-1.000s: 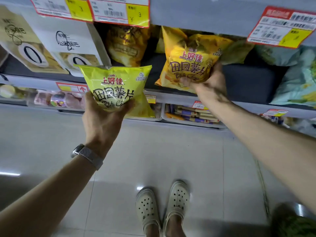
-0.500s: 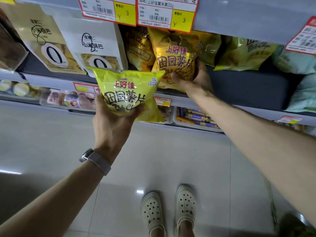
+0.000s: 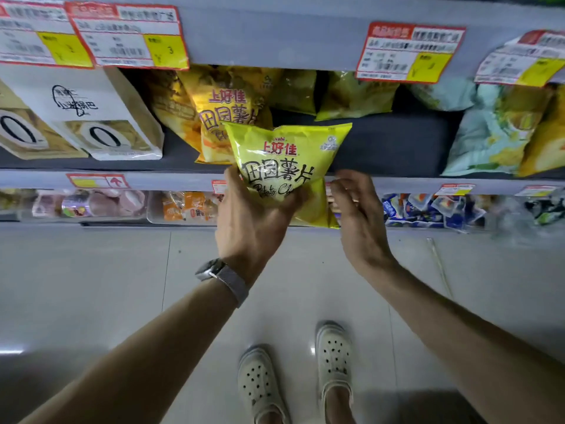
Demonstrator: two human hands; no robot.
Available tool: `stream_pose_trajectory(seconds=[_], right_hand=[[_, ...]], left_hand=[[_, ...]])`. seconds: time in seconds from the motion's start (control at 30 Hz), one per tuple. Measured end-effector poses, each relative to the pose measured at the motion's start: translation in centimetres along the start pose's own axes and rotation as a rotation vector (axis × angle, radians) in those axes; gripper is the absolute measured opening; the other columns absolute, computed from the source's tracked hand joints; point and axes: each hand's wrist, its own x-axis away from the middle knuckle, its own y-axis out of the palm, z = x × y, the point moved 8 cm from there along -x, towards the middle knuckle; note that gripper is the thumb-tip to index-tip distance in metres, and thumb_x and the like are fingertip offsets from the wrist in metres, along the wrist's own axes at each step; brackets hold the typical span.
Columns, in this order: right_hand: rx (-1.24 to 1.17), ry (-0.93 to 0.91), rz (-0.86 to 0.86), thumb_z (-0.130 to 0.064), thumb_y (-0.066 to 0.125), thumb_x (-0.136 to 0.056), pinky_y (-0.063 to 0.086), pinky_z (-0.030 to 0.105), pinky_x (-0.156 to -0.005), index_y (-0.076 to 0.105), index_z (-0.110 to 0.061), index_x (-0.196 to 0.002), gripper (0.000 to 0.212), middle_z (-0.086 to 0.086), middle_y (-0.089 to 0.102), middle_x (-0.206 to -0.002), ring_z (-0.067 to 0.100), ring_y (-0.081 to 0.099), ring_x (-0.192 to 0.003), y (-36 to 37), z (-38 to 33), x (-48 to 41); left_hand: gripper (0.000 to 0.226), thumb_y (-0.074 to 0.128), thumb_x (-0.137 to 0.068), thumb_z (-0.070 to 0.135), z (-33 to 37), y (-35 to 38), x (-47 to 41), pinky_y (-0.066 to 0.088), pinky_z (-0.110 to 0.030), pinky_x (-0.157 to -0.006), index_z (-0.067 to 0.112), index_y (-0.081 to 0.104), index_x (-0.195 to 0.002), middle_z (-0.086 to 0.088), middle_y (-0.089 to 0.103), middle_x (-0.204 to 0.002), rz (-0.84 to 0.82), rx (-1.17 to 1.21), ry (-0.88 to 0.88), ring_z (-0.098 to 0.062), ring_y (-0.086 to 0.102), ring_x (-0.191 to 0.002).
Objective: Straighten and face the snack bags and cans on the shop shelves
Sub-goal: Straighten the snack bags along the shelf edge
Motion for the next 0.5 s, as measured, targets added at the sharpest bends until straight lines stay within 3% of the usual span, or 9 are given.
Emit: stream_pose_trajectory(seconds=[0.13,0.27,0.4,0.5], right_hand=[[0.117,-0.107,-0.05,-0.041,0.056,-0.098,0.047,0.026,-0.098,0.052,-0.021,-0.14,0.047,-0.002,0.058,-0.132,0.011,0.055,-0.122,-1.7,-0.3,1.0],[0.289,-0.097,-0.068,-0.042,0.063,-0.094,0.042,0.044,-0.112,0.034,-0.029,-0.158,0.071,-0.003,0.045,-0.148,0.016,0.041,-0.136,-3.2,0.4,-0.4],[0.339,-0.121,-0.052,-0.039,0.069,-0.096,0.042,0.04,-0.112,0.033,-0.026,-0.16,0.075,-0.001,0.048,-0.149,0.016,0.043,-0.136,-4.2,-0.4,-3.8],[0.284,-0.144,-0.074,-0.035,0.072,-0.097,0.047,0.036,-0.107,0.04,-0.028,-0.155,0.067,-0.006,0.055,-0.144,0.014,0.053,-0.131,-4.2,-1.6,-6.5]], left_hand=[[0.078,0.08,-0.07,0.072,2.9,3.7,0.2,0.055,-0.046,-0.081,0.029,0.04,-0.12,0.004,0.07,-0.115,-0.037,-0.124,-0.004,-0.035,0.068,-0.102],[0.077,0.083,-0.071,0.065,4.9,6.5,-1.0,0.055,-0.048,-0.09,0.028,0.039,-0.123,0.005,0.067,-0.124,-0.091,-0.041,0.017,-0.032,0.066,-0.111],[0.078,0.089,-0.075,0.053,6.6,8.5,-2.2,0.052,-0.034,-0.086,0.024,0.042,-0.129,0.005,0.064,-0.127,-0.161,0.065,0.094,-0.02,0.064,-0.116],[0.078,0.085,-0.072,0.046,7.5,8.8,-3.2,0.058,-0.045,-0.091,0.023,0.045,-0.136,0.005,0.066,-0.125,-0.157,0.106,0.165,-0.021,0.065,-0.117]])
